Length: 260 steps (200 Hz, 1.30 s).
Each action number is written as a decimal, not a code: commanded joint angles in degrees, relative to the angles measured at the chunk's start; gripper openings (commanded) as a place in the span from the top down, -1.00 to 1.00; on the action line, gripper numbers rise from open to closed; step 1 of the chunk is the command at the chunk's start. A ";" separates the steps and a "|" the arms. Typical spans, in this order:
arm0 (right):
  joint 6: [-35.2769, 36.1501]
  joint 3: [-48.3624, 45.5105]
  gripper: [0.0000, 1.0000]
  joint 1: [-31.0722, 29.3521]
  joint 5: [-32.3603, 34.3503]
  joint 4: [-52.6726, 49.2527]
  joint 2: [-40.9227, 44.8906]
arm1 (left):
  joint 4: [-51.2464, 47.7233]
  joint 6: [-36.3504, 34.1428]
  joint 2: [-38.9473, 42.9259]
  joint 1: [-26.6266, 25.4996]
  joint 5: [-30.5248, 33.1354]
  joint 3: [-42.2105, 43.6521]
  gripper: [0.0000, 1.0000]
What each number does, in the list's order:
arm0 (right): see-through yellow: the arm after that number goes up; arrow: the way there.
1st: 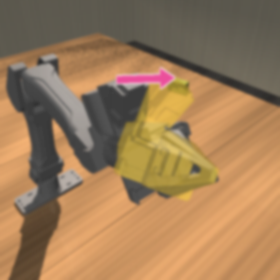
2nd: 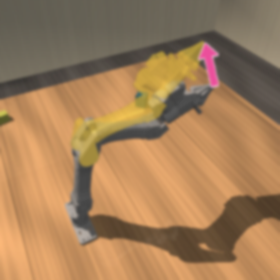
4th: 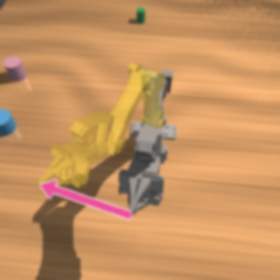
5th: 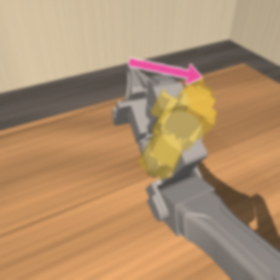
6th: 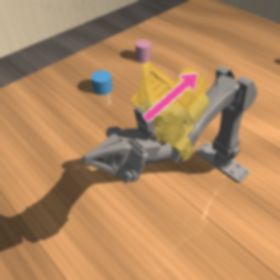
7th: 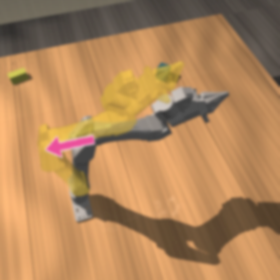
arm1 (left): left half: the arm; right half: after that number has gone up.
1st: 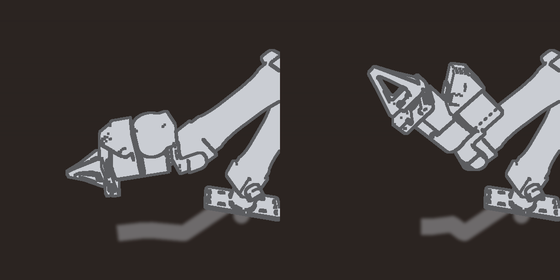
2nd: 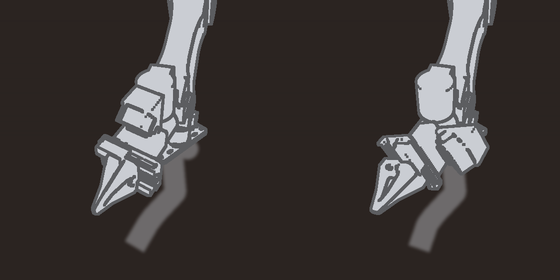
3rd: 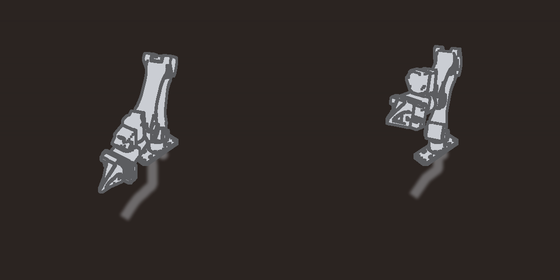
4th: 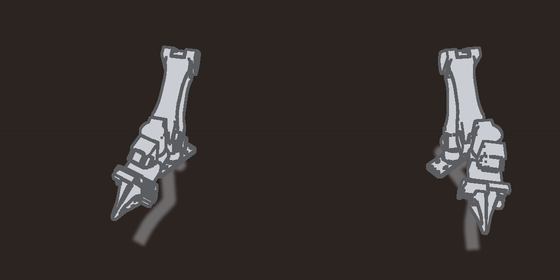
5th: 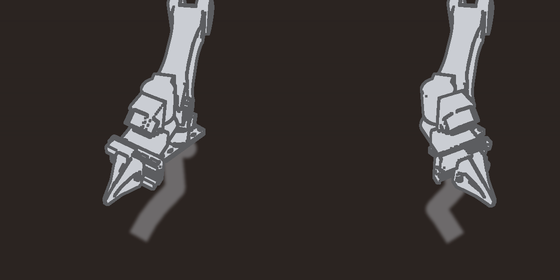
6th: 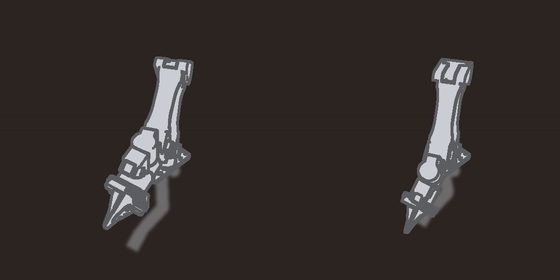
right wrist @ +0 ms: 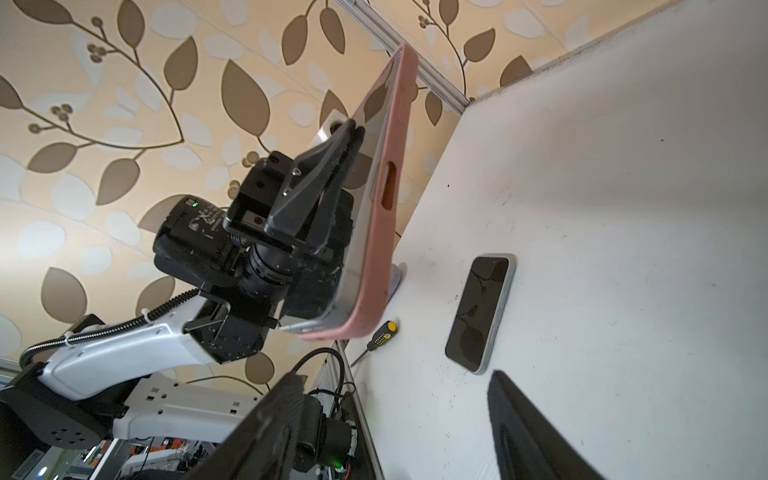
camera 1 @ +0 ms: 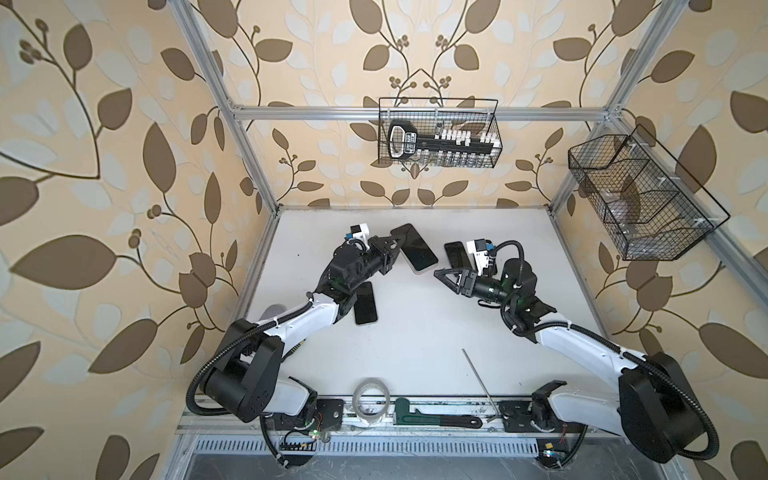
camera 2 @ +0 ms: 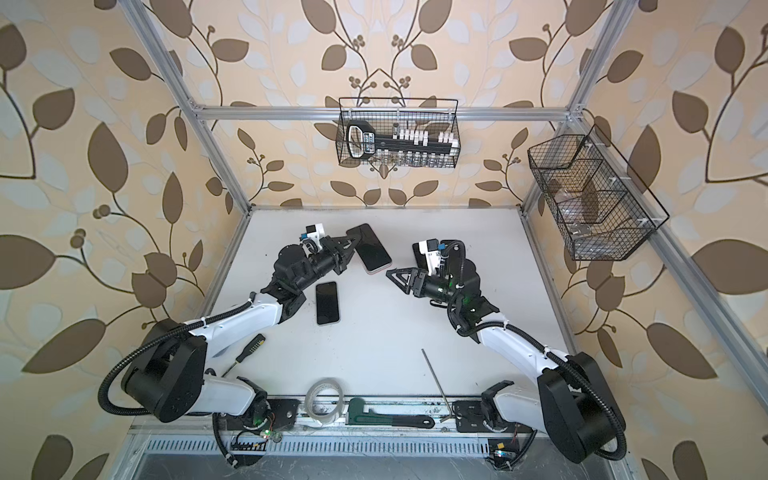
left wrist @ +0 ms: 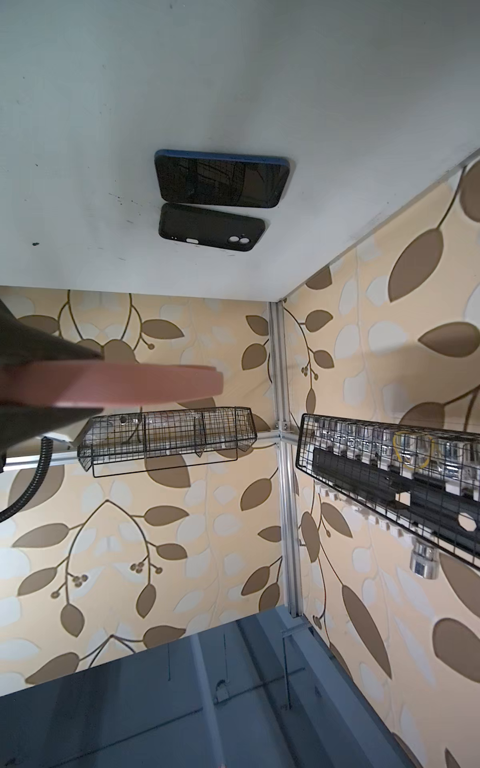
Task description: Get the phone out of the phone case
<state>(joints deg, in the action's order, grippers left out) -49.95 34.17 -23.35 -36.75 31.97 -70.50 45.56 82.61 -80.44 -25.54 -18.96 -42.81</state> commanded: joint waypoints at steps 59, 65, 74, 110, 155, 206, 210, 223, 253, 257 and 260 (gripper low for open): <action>-3.61 -0.51 -0.41 0.81 -0.70 8.53 -3.30 | 9.15 1.89 1.12 -1.71 1.00 -0.61 1.00; -3.99 -0.51 -0.41 0.85 -0.82 9.29 -3.54 | 9.11 1.93 1.14 -1.73 1.03 -0.61 1.00; -4.13 -0.30 -0.41 0.97 -0.95 9.43 -3.79 | 9.21 1.94 1.22 -1.78 0.87 -0.64 1.00; -4.18 0.20 -0.41 1.29 -0.97 9.78 -4.98 | 9.40 2.10 1.35 -1.82 0.77 -0.62 1.00; -6.63 0.19 -0.40 2.19 -1.70 13.71 -6.90 | 10.37 2.16 0.85 -2.54 0.20 -1.14 1.00; -10.77 0.53 -0.39 3.29 -3.05 19.51 -9.35 | 11.35 0.92 -0.76 -3.63 -0.73 -1.89 1.00; -10.94 0.62 -0.39 3.23 -3.30 19.97 -9.57 | 11.21 0.74 -0.81 -3.70 -0.64 -1.89 1.00; -12.34 0.72 -0.38 3.25 -3.71 21.75 -10.23 | 11.13 -0.01 -1.11 -3.98 -0.72 -1.97 1.00; -14.23 0.72 -0.37 3.31 -3.44 23.67 -11.20 | 11.22 -0.91 -1.56 -4.93 -1.08 -2.90 1.00; -14.56 0.72 -0.38 3.31 -3.42 24.02 -11.43 | 11.22 -1.10 -1.56 -5.02 -1.08 -2.90 1.00; -14.70 0.72 -0.37 3.28 -3.44 24.31 -11.49 | 11.22 -1.25 -1.56 -5.08 -1.08 -2.96 1.00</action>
<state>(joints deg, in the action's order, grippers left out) -60.99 34.17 -20.34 -41.39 50.06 -80.84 50.98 82.76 -82.32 -27.53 -15.81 -42.94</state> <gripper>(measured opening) 0.688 0.115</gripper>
